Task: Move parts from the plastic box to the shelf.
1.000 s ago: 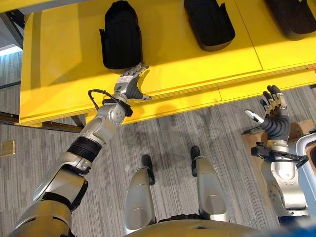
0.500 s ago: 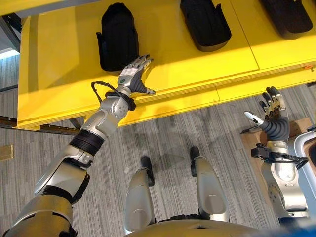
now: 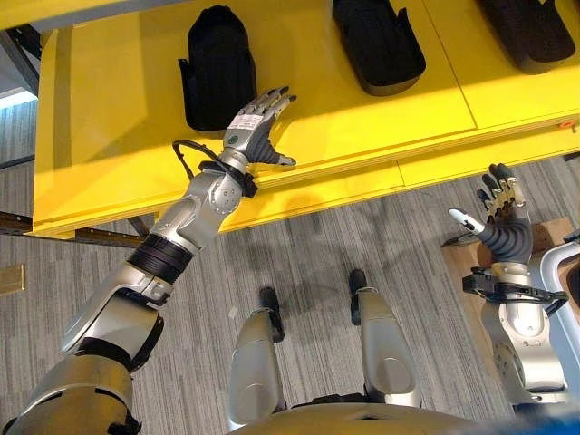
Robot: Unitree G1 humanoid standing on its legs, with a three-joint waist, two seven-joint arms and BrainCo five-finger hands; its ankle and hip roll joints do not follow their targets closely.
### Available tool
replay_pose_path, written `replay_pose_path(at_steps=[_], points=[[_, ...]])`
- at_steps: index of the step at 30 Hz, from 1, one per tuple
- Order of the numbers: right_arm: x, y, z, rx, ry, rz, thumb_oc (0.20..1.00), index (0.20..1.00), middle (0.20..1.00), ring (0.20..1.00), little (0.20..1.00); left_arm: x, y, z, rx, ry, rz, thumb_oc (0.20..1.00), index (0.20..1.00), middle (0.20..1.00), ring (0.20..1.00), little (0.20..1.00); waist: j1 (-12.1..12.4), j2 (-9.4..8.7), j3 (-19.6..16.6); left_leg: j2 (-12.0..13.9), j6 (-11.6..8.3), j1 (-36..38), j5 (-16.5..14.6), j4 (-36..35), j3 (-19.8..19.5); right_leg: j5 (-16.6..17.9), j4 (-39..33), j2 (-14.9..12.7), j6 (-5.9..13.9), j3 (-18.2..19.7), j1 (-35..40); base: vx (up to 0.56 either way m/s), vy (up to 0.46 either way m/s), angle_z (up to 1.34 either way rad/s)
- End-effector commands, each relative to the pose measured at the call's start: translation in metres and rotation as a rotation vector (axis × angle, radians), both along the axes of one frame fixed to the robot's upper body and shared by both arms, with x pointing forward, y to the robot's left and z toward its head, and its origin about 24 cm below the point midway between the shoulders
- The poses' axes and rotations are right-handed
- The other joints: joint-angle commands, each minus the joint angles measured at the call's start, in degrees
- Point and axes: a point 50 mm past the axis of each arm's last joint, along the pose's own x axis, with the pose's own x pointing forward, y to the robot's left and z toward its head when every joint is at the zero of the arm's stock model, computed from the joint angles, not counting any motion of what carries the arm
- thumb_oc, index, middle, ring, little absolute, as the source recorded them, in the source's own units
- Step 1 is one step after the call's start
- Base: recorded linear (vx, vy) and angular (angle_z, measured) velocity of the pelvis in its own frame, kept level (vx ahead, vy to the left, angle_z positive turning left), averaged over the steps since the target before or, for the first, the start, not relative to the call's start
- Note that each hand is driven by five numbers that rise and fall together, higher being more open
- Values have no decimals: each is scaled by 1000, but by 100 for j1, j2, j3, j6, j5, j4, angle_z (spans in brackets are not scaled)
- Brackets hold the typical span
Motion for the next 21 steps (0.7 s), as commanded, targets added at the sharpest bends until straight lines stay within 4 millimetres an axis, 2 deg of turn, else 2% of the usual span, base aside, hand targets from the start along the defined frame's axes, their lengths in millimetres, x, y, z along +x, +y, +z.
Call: replay_pose_path(at_steps=[1,5,13,21], points=[[-11,-2,24,-21,-131,-10,1000,1000,1000,1000,1000,-10,20,8,-6,-52,16,1000,1000,1000,1000,1000,60,0,-227,173,-132,-266,210,47,-354,66,-219,-290,238,-242,441,0,0,0],[-11,-4,24,-28,-131,-16,1000,1000,1000,1000,1000,-32,48,-7,8,-9,66,1000,1000,1000,1000,1000,157,25,-202,157,-109,-280,205,58,-366,66,-213,-301,221,-244,431,0,0,0],[-10,-5,27,-57,-130,-6,1000,1000,1000,1000,1000,-63,84,-16,55,25,154,1000,1000,1000,1000,1000,279,65,-178,118,-87,-305,199,73,-386,68,-203,-323,208,-252,418,0,0,0],[-10,-6,28,-68,-118,11,1000,1000,1000,1000,1000,-64,97,-25,41,93,192,1000,1000,1000,1000,1000,275,74,-179,104,-78,-315,212,58,-375,80,-194,-326,214,-253,393,0,0,0]])
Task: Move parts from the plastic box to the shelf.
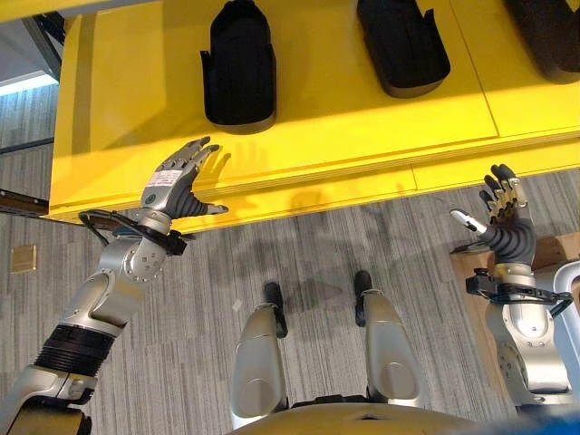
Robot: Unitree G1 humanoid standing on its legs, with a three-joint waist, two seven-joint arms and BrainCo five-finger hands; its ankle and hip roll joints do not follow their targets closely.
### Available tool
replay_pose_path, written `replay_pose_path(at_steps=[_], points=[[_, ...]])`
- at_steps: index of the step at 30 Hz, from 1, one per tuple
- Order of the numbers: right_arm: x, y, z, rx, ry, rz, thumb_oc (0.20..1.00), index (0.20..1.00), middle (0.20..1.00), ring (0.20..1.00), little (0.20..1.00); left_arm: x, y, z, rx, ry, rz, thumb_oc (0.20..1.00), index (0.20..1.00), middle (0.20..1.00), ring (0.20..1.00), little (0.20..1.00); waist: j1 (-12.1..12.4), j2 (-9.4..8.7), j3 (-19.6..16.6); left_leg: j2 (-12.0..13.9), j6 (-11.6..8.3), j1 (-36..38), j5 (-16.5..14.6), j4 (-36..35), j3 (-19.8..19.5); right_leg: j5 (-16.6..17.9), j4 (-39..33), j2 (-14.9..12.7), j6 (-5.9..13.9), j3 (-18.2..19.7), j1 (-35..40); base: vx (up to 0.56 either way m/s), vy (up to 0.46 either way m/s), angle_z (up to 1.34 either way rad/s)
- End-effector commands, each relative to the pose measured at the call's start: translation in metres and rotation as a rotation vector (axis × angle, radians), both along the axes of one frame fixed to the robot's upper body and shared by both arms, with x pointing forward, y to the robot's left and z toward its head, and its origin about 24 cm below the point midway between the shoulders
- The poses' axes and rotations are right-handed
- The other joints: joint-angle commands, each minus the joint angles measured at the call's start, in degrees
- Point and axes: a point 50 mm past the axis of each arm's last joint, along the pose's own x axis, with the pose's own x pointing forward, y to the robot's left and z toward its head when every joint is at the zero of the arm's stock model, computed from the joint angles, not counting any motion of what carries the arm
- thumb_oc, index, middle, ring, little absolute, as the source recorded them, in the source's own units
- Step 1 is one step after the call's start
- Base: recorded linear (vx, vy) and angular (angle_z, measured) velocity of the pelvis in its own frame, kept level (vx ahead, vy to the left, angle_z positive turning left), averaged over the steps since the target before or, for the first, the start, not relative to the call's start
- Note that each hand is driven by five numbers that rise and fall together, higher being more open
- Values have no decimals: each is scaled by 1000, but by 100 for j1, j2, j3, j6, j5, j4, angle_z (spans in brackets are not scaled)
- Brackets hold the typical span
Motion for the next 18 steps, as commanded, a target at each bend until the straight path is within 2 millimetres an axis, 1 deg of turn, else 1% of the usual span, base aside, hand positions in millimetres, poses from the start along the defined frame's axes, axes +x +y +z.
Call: replay_pose_path(at_steps=[1,4,5,7,10,11,12,14,15,18], points=[[-10,-1,27,-43,-130,15,1000,1000,1000,1000,1000,6,6,16,-25,-40,-14,1000,1000,1000,1000,1000,-101,-32,-231,109,-83,-286,237,58,-371,148,-229,-302,221,-227,422,0,0,0],[-9,-1,27,-44,-130,20,1000,1000,1000,1000,1000,10,6,16,-17,-35,-12,1000,1000,1000,1000,1000,-108,-33,-228,109,-82,-296,233,67,-365,146,-212,-300,222,-220,404,0,0,0],[-10,-1,27,-37,-129,20,1000,1000,1000,1000,1000,13,8,15,-42,-24,-2,1000,1000,1000,1000,1000,-121,-37,-218,112,-79,-315,230,90,-367,151,-203,-299,220,-209,387,0,0,0],[-10,-1,27,-42,-128,26,1000,1000,1000,1000,1000,16,7,18,-19,-18,-4,1000,1000,1000,1000,1000,-139,-40,-212,116,-79,-319,222,104,-363,140,-177,-296,221,-202,373,0,0,0],[-11,-1,25,-34,-121,29,1000,1000,1000,1000,1000,22,8,16,-52,9,-1,1000,1000,1000,1000,1000,-155,-40,-203,117,-81,-317,228,102,-353,136,-159,-295,224,-186,359,0,0,0],[-11,-1,25,-31,-119,34,1000,1000,1000,1000,1000,25,8,15,-53,25,3,1000,1000,1000,1000,1000,-174,-38,-205,119,-84,-315,229,100,-346,132,-156,-291,225,-179,356,0,0,0],[-11,0,24,-26,-111,38,1000,1000,1000,1000,1000,32,13,5,-73,76,37,1000,1000,1000,1000,1000,-195,-45,-198,121,-86,-314,229,104,-336,132,-148,-294,225,-165,348,0,0,0],[-11,0,24,-25,-112,36,1000,1000,1000,1000,1000,33,12,5,-73,76,34,1000,1000,1000,1000,1000,-183,-43,-195,121,-86,-314,229,104,-336,131,-146,-294,225,-164,347,0,0,0],[-11,1,23,-22,-108,46,1000,1000,1000,1000,1000,39,13,3,-61,101,54,1000,1000,1000,1000,1000,-212,-47,-190,125,-90,-316,224,117,-334,127,-141,-295,230,-154,339,0,0,0],[-11,3,22,-14,-105,58,1000,1000,1000,1000,1000,47,19,-4,-87,152,91,1000,1000,1000,1000,1000,-253,-49,-175,127,-91,-332,216,155,-327,110,-93,-292,227,-147,315,10,2,-2]])
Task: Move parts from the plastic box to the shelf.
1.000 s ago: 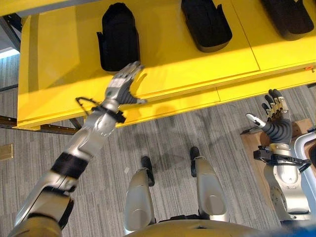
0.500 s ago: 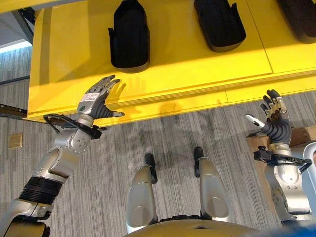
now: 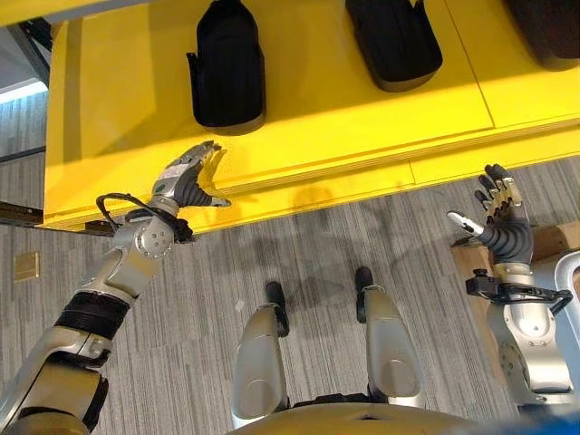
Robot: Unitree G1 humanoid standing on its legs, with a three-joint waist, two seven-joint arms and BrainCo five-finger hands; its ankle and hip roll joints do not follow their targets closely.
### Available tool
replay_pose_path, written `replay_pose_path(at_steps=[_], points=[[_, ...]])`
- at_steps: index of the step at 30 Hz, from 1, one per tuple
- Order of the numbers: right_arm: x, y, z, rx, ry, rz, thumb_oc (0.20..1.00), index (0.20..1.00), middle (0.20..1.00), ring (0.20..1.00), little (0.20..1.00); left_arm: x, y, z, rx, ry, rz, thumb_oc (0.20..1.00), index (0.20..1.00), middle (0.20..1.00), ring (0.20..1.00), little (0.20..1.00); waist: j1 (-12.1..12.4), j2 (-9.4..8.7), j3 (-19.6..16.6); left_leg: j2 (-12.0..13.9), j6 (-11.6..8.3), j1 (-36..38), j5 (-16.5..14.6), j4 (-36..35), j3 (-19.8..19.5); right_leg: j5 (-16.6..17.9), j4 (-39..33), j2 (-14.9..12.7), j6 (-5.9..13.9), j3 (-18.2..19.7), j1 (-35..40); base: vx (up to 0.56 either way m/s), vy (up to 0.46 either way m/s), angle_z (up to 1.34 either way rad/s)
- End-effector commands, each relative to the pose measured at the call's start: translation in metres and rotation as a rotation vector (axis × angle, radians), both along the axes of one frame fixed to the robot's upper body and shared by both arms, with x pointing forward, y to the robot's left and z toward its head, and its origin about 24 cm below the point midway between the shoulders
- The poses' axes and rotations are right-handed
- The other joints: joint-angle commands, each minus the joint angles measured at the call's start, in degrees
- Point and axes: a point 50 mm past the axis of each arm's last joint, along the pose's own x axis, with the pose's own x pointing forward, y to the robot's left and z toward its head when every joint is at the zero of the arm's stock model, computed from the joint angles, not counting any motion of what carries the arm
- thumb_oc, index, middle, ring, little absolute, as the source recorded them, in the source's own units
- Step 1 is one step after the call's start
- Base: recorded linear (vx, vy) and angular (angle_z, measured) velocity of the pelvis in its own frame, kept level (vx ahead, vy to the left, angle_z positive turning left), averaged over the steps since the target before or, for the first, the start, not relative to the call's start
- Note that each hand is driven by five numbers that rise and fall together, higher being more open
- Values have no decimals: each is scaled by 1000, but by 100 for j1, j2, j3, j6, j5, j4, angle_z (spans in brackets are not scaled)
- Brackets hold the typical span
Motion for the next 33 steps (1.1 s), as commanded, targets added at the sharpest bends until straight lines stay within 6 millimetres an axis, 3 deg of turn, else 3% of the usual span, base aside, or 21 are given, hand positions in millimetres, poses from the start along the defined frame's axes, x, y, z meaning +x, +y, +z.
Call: replay_pose_path(at_steps=[1,14,19,21,22,23,24,30,31,33], points=[[-11,1,22,8,-118,13,1000,1000,1000,1000,1000,9,6,18,-21,-37,21,1000,1000,1000,1000,1000,-11,-97,-217,119,-83,-318,221,151,-359,114,-128,-304,224,-177,375,0,0,0],[-10,3,22,6,-117,24,1000,1000,1000,1000,1000,23,7,6,3,63,57,1000,1000,1000,1000,1000,-83,-99,-148,131,-93,-346,208,183,-352,59,-61,-293,225,-151,321,0,0,0],[-11,2,21,-4,-110,18,1000,1000,1000,1000,1000,27,9,9,10,64,70,1000,1000,1000,1000,1000,-91,-99,-128,128,-84,-368,201,197,-364,53,-40,-298,223,-147,302,19,-2,0],[-12,2,20,-4,-100,21,1000,1000,1000,1000,1000,29,10,10,20,70,75,1000,1000,1000,1000,1000,-98,-97,-143,132,-123,-322,55,231,-387,-71,2,-289,253,-119,344,46,-2,-1],[-12,2,19,-3,-97,22,1000,1000,1000,1000,1000,31,9,13,28,68,75,1000,1000,1000,1000,1000,-101,-103,-123,130,-86,-392,186,222,-361,44,-10,-297,222,-131,276,0,0,0],[-12,3,18,-6,-92,23,1000,1000,1000,1000,1000,32,8,13,33,68,75,1000,1000,1000,1000,1000,-105,-100,-149,134,-125,-341,49,246,-384,-75,19,-291,250,-110,324,-74,7,-1],[-12,2,18,-6,-93,23,1000,1000,1000,1000,1000,34,7,16,35,61,73,1000,1000,1000,1000,1000,-105,-106,-128,130,-86,-401,181,225,-359,40,9,-297,221,-122,261,0,0,0],[-14,1,15,8,-77,16,1000,1000,1000,1000,1000,43,-4,23,38,57,44,1000,1000,1000,1000,1000,-146,-120,-156,129,-121,-348,11,289,-369,-89,82,-297,248,-75,287,17,0,-1],[-14,1,15,9,-79,16,1000,1000,1000,1000,1000,44,-5,24,38,55,43,1000,1000,1000,1000,1000,-143,-125,-131,127,-82,-407,146,273,-344,27,59,-305,219,-92,233,0,0,0],[-14,1,14,14,-77,17,1000,1000,1000,1000,1000,45,-7,24,31,52,39,1000,1000,1000,1000,1000,-143,-122,-154,131,-119,-345,0,306,-361,-92,98,-296,247,-68,280,42,-5,0]])
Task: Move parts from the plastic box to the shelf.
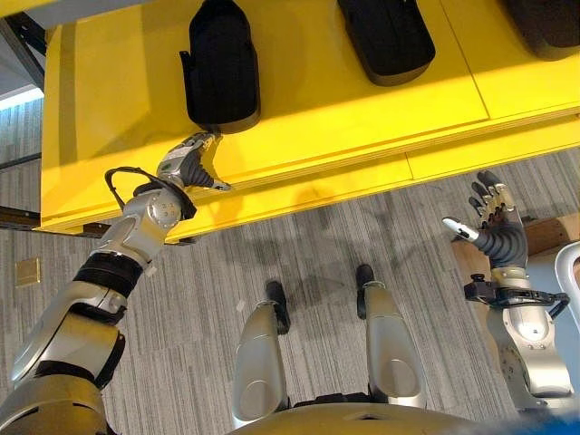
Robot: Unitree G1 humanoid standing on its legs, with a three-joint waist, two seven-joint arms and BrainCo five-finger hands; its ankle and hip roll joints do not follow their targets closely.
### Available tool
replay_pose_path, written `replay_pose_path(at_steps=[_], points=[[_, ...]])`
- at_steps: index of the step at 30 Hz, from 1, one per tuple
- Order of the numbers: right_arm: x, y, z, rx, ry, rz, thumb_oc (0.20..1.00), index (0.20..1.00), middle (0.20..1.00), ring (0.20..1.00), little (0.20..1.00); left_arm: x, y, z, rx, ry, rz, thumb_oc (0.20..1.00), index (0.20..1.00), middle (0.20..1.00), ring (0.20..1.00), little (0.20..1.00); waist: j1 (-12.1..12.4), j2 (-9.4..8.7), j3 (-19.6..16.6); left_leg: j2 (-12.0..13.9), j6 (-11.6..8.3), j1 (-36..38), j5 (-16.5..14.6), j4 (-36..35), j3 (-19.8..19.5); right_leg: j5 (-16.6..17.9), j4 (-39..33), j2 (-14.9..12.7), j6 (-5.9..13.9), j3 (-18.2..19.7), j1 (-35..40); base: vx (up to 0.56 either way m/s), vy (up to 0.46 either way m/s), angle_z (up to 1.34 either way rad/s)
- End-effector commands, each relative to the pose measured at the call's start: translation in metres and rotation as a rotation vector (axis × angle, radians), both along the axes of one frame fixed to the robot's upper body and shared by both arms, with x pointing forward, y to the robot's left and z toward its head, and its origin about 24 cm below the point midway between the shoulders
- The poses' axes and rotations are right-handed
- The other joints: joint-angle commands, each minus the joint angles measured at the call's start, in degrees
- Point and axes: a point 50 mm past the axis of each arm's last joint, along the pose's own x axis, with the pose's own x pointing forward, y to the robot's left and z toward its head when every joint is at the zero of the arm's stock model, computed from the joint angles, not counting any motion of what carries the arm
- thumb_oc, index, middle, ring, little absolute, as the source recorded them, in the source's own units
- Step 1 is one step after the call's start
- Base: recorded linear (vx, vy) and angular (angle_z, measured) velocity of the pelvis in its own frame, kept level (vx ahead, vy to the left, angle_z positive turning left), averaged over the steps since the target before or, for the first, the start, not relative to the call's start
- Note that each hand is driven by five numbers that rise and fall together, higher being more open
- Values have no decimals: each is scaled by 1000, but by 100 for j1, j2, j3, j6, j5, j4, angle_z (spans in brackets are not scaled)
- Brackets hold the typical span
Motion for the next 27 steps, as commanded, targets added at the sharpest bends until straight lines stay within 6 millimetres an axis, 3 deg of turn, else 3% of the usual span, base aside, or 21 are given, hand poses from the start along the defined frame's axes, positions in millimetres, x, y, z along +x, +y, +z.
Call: replay_pose_path(at_steps=[1,6,7,8,9,11,13,15,16,17,18,19,22,24,26,27], points=[[-8,2,25,21,-140,3,1000,1000,1000,1000,1000,8,-3,1,-2,36,-2,1000,1000,1000,1000,1000,-152,-146,-160,110,-137,-187,108,10,-379,-73,-98,-288,220,-114,427,0,0,0],[-9,1,24,24,-138,2,1000,1000,1000,1000,1000,13,-13,4,-13,30,-22,1000,1000,1000,1000,1000,-173,-153,-154,110,-138,-180,84,37,-378,-89,-67,-280,218,-99,415,-16,-1,0],[-9,1,24,26,-137,0,1000,1000,1000,1000,1000,14,-15,5,-15,27,-28,1000,1000,1000,1000,1000,-180,-158,-134,107,-99,-242,233,16,-355,40,-90,-288,188,-116,354,0,0,0],[-9,1,23,26,-133,0,1000,1000,1000,1000,1000,15,-16,5,-16,28,-28,1000,1000,1000,1000,1000,-180,-153,-151,111,-138,-176,86,40,-379,-92,-53,-279,218,-98,410,-85,0,0],[-9,1,24,26,-135,-1,1000,1000,1000,1000,1000,15,-16,5,-16,26,-28,1000,1000,1000,1000,1000,-181,-157,-131,108,-99,-240,234,15,-355,35,-84,-288,187,-116,351,85,-13,0],[-10,0,23,25,-128,-1,1000,1000,1000,1000,1000,17,-20,4,-17,33,-35,1000,1000,1000,1000,1000,-191,-155,-146,115,-138,-165,86,40,-378,-102,-39,-279,212,-90,409,40,-9,0],[-9,0,23,24,-128,1,1000,1000,1000,1000,1000,18,-22,4,-18,34,-40,1000,1000,1000,1000,1000,-199,-160,-133,111,-101,-231,238,17,-352,28,-63,-283,181,-108,345,-44,-4,0],[-10,0,23,22,-128,0,1000,1000,1000,1000,1000,20,-24,4,-17,36,-44,1000,1000,1000,1000,1000,-204,-154,-156,118,-141,-159,96,33,-375,-98,-38,-272,210,-90,410,0,0,0],[-10,0,23,23,-129,-2,1000,1000,1000,1000,1000,20,-25,6,-11,33,-45,1000,1000,1000,1000,1000,-208,-161,-135,114,-100,-222,243,5,-353,29,-66,-278,179,-103,344,0,0,0],[-10,-1,23,24,-127,-3,1000,1000,1000,1000,1000,20,-25,6,-13,34,-45,1000,1000,1000,1000,1000,-213,-155,-158,115,-137,-156,107,15,-377,-86,-40,-269,207,-84,393,-95,-2,1],[-10,-1,23,23,-129,-4,1000,1000,1000,1000,1000,21,-25,6,-16,34,-46,1000,1000,1000,1000,1000,-210,-159,-130,114,-99,-215,243,1,-352,29,-58,-274,176,-99,339,77,-13,0],[-10,-1,22,24,-127,-4,1000,1000,1000,1000,1000,21,-26,5,-18,36,-47,1000,1000,1000,1000,1000,-208,-155,-149,121,-138,-157,96,40,-376,-99,-16,-264,204,-79,394,0,0,0],[-11,-1,22,22,-125,-6,1000,1000,1000,1000,1000,21,-27,5,-21,38,-49,1000,1000,1000,1000,1000,-210,-151,-145,130,-141,-158,94,48,-381,-101,-11,-264,205,-77,391,-4,-6,-1],[-10,-1,22,22,-125,-7,1000,1000,1000,1000,1000,20,-29,5,-27,36,-60,1000,1000,1000,1000,1000,-208,-148,-126,125,-99,-231,246,28,-367,31,-29,-269,175,-102,331,-47,-4,0],[-11,-1,22,19,-126,-7,1000,1000,1000,1000,1000,19,-32,2,-37,40,-77,1000,1000,1000,1000,1000,-198,-139,-140,130,-136,-169,113,44,-394,-89,-8,-262,200,-90,392,37,-9,1],[-11,-1,22,22,-128,-7,1000,1000,1000,1000,1000,16,-33,-1,-57,43,-89,1000,1000,1000,1000,1000,-195,-141,-119,127,-97,-226,249,31,-374,34,-31,-270,170,-106,338,0,0,0]])
